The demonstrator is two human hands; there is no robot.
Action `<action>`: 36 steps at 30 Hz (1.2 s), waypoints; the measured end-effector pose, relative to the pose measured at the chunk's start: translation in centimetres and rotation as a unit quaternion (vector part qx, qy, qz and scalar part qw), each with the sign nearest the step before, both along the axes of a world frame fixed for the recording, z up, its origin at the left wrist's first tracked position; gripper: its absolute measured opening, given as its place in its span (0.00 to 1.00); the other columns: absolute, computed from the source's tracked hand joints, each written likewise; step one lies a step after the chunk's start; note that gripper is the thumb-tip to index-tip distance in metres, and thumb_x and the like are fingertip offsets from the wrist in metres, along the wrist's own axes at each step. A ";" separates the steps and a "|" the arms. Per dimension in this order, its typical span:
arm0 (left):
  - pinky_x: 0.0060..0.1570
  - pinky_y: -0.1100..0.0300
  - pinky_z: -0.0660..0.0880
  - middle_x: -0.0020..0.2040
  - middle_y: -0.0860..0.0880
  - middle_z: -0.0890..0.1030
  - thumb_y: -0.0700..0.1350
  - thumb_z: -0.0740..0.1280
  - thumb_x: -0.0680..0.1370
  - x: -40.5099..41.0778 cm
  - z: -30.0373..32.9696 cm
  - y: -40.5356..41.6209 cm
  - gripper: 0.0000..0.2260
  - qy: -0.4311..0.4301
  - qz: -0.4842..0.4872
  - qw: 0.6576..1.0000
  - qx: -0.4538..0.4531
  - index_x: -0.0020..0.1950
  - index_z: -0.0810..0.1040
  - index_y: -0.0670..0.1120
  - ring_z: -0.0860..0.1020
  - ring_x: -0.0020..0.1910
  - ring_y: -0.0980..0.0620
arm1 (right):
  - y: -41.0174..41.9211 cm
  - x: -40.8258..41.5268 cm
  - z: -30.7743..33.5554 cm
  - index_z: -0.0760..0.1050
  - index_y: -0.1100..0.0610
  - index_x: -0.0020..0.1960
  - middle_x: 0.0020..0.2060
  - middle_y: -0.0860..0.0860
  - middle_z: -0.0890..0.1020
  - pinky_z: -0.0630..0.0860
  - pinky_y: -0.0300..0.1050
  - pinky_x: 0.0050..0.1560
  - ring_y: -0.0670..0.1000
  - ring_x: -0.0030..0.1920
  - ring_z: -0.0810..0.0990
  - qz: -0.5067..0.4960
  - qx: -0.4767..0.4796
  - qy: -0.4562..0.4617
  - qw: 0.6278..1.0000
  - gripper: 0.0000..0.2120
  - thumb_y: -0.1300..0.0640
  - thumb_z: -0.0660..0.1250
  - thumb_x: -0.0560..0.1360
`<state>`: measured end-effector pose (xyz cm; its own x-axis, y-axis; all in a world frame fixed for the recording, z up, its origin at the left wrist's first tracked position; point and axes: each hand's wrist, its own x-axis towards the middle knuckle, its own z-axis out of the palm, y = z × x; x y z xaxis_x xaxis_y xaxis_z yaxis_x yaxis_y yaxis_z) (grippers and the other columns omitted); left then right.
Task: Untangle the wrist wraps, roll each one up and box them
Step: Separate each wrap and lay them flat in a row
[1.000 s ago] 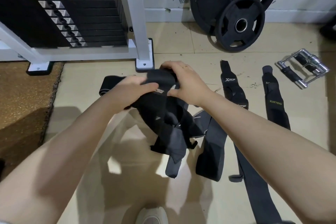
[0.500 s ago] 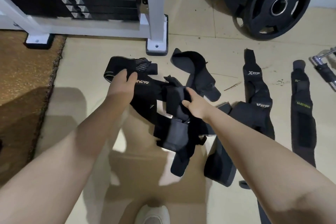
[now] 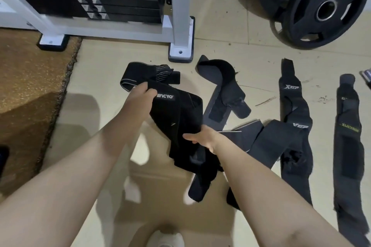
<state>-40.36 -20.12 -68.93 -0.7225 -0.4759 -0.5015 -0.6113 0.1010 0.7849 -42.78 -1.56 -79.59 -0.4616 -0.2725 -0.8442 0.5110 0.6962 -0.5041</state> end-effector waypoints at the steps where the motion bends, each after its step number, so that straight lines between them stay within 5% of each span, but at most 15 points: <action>1: 0.44 0.55 0.64 0.42 0.47 0.70 0.45 0.59 0.71 0.2 0.2 0.0 0.12 -0.004 -0.004 1.000 0.006 0.45 0.70 0.35 0.69 0.42 0.50 | -0.4 0.1 -0.4 0.72 0.59 0.65 0.55 0.54 0.80 0.77 0.48 0.56 0.55 0.54 0.79 0.030 0.032 0.024 0.999 0.28 0.48 0.73 0.70; 4: 0.43 0.54 0.61 0.41 0.50 0.68 0.45 0.58 0.66 0.8 1.0 0.0 0.14 -0.010 -0.007 1.000 0.022 0.44 0.71 0.36 0.65 0.41 0.50 | -1.2 1.0 -0.5 0.71 0.51 0.65 0.62 0.54 0.71 0.65 0.55 0.66 0.59 0.65 0.68 0.189 0.188 0.110 0.958 0.25 0.41 0.67 0.73; 7: 0.38 0.63 0.64 0.36 0.48 0.68 0.40 0.58 0.72 1.8 1.1 0.1 0.06 -0.002 0.004 1.000 0.016 0.41 0.68 0.37 0.67 0.36 0.52 | -1.6 1.2 0.2 0.73 0.51 0.59 0.60 0.54 0.71 0.63 0.56 0.63 0.58 0.63 0.68 0.175 0.195 0.159 0.952 0.14 0.45 0.60 0.79; 10: 0.29 0.74 0.68 0.35 0.52 0.73 0.34 0.57 0.78 2.6 1.4 0.6 0.09 0.033 0.026 0.999 0.019 0.42 0.73 0.44 0.72 0.29 0.64 | -1.1 0.3 1.0 0.66 0.52 0.40 0.40 0.49 0.74 0.64 0.51 0.53 0.53 0.47 0.73 0.071 0.118 0.210 0.968 0.11 0.51 0.57 0.80; 12: 0.39 0.69 0.75 0.43 0.49 0.80 0.35 0.57 0.78 2.8 1.5 0.8 0.10 0.060 0.058 0.996 0.016 0.51 0.76 0.43 0.79 0.38 0.61 | 0.0 -0.8 2.9 0.60 0.52 0.36 0.33 0.47 0.68 0.64 0.47 0.46 0.48 0.36 0.68 -0.048 0.019 0.226 0.973 0.14 0.54 0.56 0.80; 16: 0.60 0.50 0.76 0.56 0.47 0.81 0.37 0.58 0.79 3.4 3.6 2.5 0.14 0.100 0.128 0.986 0.043 0.61 0.73 0.50 0.80 0.54 0.48 | 2.7 -2.9 8.7 0.57 0.52 0.36 0.32 0.51 0.58 0.53 0.47 0.34 0.49 0.32 0.57 -0.149 -0.162 0.182 0.958 0.15 0.60 0.54 0.80; 19: 0.59 0.63 0.72 0.60 0.52 0.78 0.41 0.58 0.82 3.6 7.3 6.1 0.20 0.116 0.150 0.981 0.028 0.73 0.63 0.55 0.77 0.57 0.55 | 5.2 -2.9 13.4 0.60 0.52 0.34 0.30 0.54 0.60 0.52 0.48 0.32 0.52 0.32 0.57 -0.163 -0.173 0.163 0.958 0.08 0.57 0.56 0.71; 23: 0.64 0.64 0.67 0.70 0.50 0.71 0.38 0.56 0.82 4.6 13.7 11.0 0.25 0.196 0.169 0.965 -0.046 0.76 0.56 0.58 0.73 0.64 0.54 | 9.2 -2.1 21.5 0.65 0.54 0.35 0.29 0.50 0.69 0.63 0.36 0.24 0.49 0.27 0.67 -0.193 -0.226 0.090 0.951 0.13 0.62 0.54 0.78; 26: 0.48 0.76 0.70 0.58 0.53 0.77 0.32 0.52 0.80 5.0 19.3 14.0 0.21 0.241 0.134 0.955 -0.107 0.59 0.77 0.53 0.76 0.53 0.56 | 11.4 -2.1 28.2 0.68 0.56 0.37 0.29 0.49 0.74 0.71 0.37 0.30 0.46 0.28 0.73 -0.196 -0.312 0.085 0.926 0.14 0.63 0.53 0.81; 29: 0.43 0.57 0.76 0.55 0.48 0.78 0.31 0.50 0.77 5.6 24.8 16.8 0.24 0.262 0.145 0.939 -0.171 0.42 0.81 0.52 0.76 0.52 0.48 | 13.5 -2.7 33.7 0.66 0.56 0.38 0.33 0.50 0.72 0.69 0.40 0.39 0.48 0.35 0.71 -0.193 -0.376 0.099 0.901 0.14 0.64 0.51 0.81; 32: 0.60 0.57 0.70 0.59 0.47 0.76 0.32 0.50 0.78 6.7 28.2 18.8 0.22 0.224 0.147 0.923 -0.275 0.52 0.82 0.47 0.72 0.62 0.47 | 15.8 -2.7 37.8 0.69 0.59 0.39 0.35 0.54 0.77 0.72 0.42 0.42 0.53 0.38 0.75 -0.233 -0.448 0.054 0.861 0.14 0.64 0.50 0.80; 36: 0.62 0.58 0.64 0.63 0.46 0.76 0.38 0.55 0.80 7.9 30.2 21.5 0.16 0.157 0.113 0.941 -0.278 0.58 0.81 0.45 0.70 0.66 0.47 | 18.0 -1.7 41.2 0.73 0.63 0.55 0.45 0.58 0.82 0.78 0.45 0.40 0.55 0.44 0.81 -0.294 -0.507 -0.010 0.810 0.13 0.61 0.52 0.80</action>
